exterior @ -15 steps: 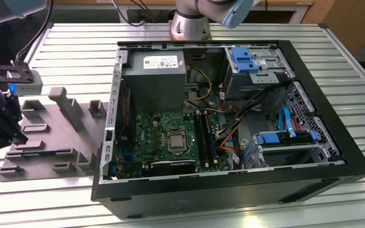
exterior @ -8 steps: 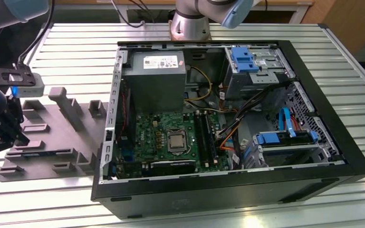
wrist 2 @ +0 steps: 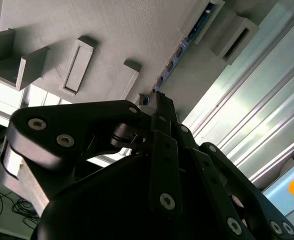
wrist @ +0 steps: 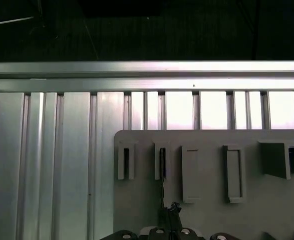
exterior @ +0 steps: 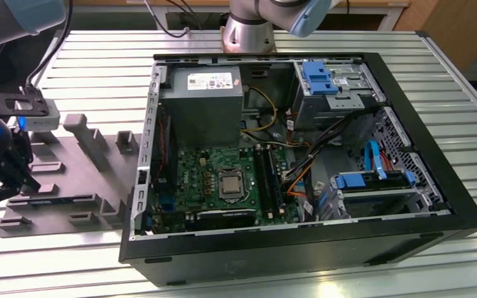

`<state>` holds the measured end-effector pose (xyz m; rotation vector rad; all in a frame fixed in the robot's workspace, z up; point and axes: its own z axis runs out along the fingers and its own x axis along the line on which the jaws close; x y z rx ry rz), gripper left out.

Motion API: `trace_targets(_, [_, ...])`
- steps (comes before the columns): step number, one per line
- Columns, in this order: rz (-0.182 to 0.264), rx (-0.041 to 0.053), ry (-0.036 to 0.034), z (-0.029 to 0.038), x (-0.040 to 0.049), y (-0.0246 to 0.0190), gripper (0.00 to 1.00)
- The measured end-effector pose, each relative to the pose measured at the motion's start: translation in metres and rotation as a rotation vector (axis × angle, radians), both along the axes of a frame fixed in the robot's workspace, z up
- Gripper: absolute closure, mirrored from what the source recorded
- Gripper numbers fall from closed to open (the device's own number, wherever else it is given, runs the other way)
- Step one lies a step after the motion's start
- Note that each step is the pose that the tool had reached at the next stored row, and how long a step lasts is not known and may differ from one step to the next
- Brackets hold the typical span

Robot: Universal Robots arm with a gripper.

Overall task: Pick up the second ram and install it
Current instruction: 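Pick up the second ram and move it above second insertion slot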

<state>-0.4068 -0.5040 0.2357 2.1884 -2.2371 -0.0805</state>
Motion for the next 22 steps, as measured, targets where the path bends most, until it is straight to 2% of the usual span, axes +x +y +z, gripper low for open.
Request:
trace_targets(12, [0.0, 0.0, -0.0001, -0.0021, 0.0001, 0.0, 0.89])
trace_targets(22, [0.0, 0.0, 0.0, -0.0021, 0.0104, 0.0, 0.89])
